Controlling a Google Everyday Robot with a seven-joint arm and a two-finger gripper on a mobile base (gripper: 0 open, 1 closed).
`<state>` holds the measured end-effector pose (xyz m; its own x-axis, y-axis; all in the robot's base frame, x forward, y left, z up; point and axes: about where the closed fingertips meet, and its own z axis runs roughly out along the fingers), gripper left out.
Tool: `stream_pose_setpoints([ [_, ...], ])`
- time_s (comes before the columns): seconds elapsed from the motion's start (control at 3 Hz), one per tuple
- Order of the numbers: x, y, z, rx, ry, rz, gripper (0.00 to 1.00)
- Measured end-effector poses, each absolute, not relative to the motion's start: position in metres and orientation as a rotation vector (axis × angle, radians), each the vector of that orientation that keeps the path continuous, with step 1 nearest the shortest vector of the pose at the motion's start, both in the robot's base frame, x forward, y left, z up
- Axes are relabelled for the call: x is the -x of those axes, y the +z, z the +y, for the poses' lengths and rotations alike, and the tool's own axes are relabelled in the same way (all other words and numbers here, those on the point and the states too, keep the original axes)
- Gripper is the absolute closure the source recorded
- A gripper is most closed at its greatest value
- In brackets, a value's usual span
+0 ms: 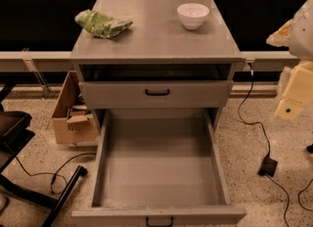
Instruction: Place green jalapeno chip bag into middle drawer
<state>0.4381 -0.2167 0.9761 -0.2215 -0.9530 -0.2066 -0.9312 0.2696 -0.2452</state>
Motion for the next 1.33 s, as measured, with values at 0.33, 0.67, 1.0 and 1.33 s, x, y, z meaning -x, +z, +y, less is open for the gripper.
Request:
stream_pose_setpoints([
  [0.33, -0.440, 0.978, -0.216, 1.714, -0.101, 2.222, 0.00],
  [0.67, -0.475, 0.971, -0.183, 1.715, -0.020, 2.113, 0.00],
  [1.0, -0.544, 0.965, -0.112, 1.649, 0.112, 1.968, 0.00],
  [1.33, -0.597, 0.970, -0.032, 1.564, 0.259, 1.854, 0.00],
])
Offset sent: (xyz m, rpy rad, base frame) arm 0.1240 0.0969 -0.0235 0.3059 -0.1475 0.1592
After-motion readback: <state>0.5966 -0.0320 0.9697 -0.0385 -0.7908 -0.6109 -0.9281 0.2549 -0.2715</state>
